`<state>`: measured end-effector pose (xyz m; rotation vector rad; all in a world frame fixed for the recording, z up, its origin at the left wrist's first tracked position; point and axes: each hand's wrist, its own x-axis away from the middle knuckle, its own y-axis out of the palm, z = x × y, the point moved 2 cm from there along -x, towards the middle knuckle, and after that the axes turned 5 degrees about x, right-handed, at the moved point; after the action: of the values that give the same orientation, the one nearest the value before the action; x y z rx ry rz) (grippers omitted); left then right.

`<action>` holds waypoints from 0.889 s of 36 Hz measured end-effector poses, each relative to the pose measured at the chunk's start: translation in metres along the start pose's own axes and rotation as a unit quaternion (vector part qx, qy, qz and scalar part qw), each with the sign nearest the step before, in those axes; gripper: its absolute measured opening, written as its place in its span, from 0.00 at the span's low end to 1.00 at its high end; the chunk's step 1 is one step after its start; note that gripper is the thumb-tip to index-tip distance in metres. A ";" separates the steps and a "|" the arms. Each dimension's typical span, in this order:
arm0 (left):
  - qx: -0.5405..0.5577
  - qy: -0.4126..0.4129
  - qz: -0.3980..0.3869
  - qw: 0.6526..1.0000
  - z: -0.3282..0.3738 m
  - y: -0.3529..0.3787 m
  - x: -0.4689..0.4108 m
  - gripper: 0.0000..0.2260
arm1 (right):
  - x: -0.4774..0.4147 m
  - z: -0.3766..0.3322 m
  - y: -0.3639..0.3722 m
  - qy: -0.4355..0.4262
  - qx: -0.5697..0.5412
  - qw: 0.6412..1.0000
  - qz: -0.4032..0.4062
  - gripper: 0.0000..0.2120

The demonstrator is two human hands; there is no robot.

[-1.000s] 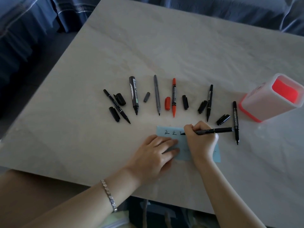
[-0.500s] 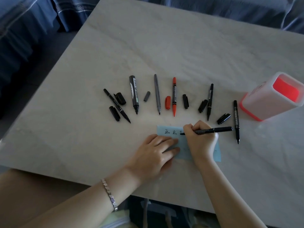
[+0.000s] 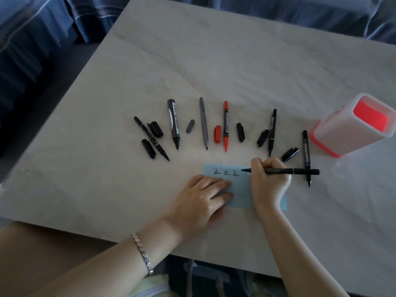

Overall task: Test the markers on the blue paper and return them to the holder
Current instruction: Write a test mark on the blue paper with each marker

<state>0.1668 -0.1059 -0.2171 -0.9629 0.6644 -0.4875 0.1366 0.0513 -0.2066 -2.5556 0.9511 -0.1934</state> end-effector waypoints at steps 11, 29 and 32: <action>-0.003 -0.005 0.004 1.000 0.003 -0.002 -0.001 0.11 | -0.053 -0.047 -0.034 -0.052 0.188 0.963 -0.188 0.15; 0.014 -0.007 0.009 1.000 0.000 -0.001 0.001 0.12 | -0.077 -0.058 0.027 -0.098 0.381 0.888 -0.237 0.16; 0.016 -0.008 0.009 1.000 0.001 0.000 0.001 0.12 | -0.068 -0.067 0.031 -0.141 0.376 0.887 -0.229 0.10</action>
<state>0.1676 -0.1058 -0.2174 -0.9298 0.6490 -0.4721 0.0487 0.0525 -0.1582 -1.9436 0.0902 -0.2520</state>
